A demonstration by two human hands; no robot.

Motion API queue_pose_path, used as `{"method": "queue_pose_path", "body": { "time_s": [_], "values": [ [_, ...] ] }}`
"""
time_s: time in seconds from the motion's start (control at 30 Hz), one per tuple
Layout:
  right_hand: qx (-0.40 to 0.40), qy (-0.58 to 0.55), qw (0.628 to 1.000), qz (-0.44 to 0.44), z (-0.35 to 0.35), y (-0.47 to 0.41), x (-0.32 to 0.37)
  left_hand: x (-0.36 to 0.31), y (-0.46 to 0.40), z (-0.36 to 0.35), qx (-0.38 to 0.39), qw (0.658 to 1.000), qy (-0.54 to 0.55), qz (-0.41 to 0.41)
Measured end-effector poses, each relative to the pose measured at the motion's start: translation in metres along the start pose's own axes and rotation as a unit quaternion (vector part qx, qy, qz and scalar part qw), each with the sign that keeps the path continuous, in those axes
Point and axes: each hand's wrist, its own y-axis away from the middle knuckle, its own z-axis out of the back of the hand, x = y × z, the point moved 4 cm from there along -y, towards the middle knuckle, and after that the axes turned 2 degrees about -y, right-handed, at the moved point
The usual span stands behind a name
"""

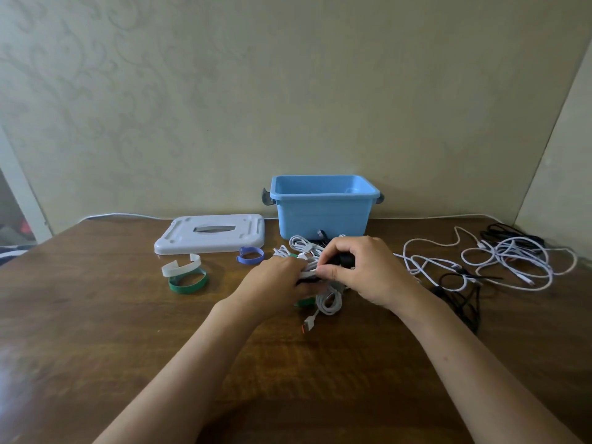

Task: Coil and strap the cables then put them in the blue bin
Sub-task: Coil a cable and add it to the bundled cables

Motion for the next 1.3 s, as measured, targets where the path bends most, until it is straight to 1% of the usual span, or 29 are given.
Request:
{"method": "queue_pose_path", "body": {
  "time_s": [0.17, 0.27, 0.43, 0.53, 0.67, 0.83, 0.9, 1.0, 1.17, 1.3],
  "values": [
    [0.008, 0.042, 0.999, -0.01, -0.006, -0.002, -0.001, -0.003, 0.0, 0.0, 0.037, 0.999, 0.022, 0.0],
    [0.004, 0.043, 0.999, -0.007, -0.005, -0.002, -0.002, -0.003, 0.001, 0.001, 0.034, 0.998, 0.04, -0.015],
    [-0.017, 0.024, 1.0, -0.006, -0.005, 0.0, 0.002, -0.001, 0.002, 0.002, 0.01, 0.999, 0.034, -0.018],
    [-0.04, -0.019, 0.999, -0.029, -0.004, 0.001, 0.002, -0.002, 0.002, 0.0, 0.001, 0.999, 0.038, -0.016],
    [-0.071, -0.127, 0.988, -0.061, 0.0, 0.0, -0.004, 0.001, 0.001, 0.001, -0.02, 0.999, 0.04, -0.003],
    [-0.066, -0.197, 0.977, -0.051, 0.001, -0.001, -0.005, 0.002, 0.001, 0.003, -0.032, 0.999, 0.028, -0.005],
    [-0.079, -0.183, 0.978, -0.053, 0.004, -0.001, -0.006, 0.004, 0.0, 0.004, -0.032, 0.999, 0.032, 0.003],
    [-0.078, -0.106, 0.989, -0.06, 0.008, -0.001, -0.008, 0.008, 0.0, 0.005, -0.036, 0.999, 0.027, 0.018],
    [-0.051, -0.116, 0.99, -0.061, 0.015, -0.002, -0.008, 0.014, 0.001, 0.008, -0.053, 0.998, 0.026, 0.034],
    [-0.046, -0.041, 0.997, -0.037, 0.017, -0.001, -0.006, 0.016, 0.001, 0.01, -0.05, 0.997, 0.039, 0.039]
  ]
}}
